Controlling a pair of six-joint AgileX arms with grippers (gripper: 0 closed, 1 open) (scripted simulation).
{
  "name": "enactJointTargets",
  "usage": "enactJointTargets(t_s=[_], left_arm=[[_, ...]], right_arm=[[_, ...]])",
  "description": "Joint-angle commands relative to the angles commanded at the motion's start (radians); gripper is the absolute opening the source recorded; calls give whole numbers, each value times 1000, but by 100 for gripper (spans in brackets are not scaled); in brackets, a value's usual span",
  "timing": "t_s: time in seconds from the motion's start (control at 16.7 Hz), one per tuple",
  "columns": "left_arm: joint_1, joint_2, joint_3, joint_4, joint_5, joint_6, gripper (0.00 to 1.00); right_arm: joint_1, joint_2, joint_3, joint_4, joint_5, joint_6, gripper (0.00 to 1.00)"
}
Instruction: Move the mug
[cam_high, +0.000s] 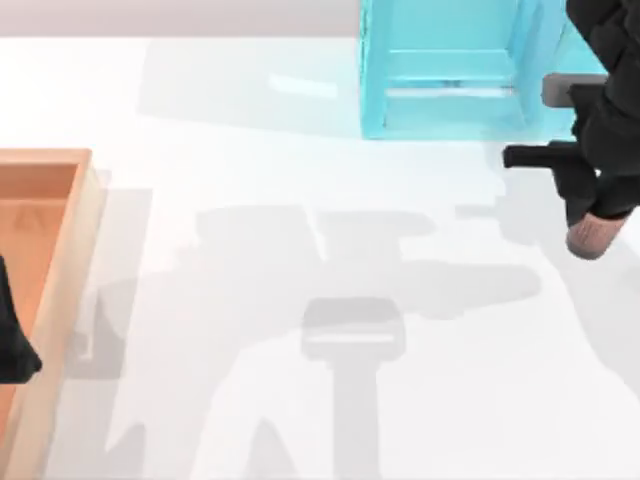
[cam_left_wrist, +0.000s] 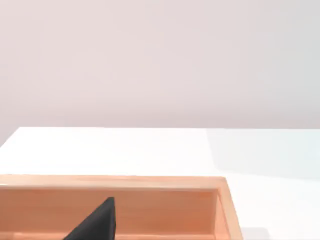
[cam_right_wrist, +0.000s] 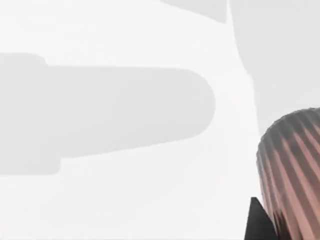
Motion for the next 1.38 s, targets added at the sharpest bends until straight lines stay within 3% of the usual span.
enactJointTargets(t_s=[0.3,0.66,1.02,1.32,1.38], left_arm=[[0,0,0,0,0,0,100],[0,0,0,0,0,0,100],[0,0,0,0,0,0,100],[0,0,0,0,0,0,100],[0,0,0,0,0,0,100]], right_arm=[[-145,-137,-143,-1,-36,-146,0],[-143,-127,-156,16,-32,-145,0],[-151,-78,-305,225,-36,-150,0],[-152,-71,-323,244,-36,-151,0],[-152,-71,-323,244,-36,-151,8]])
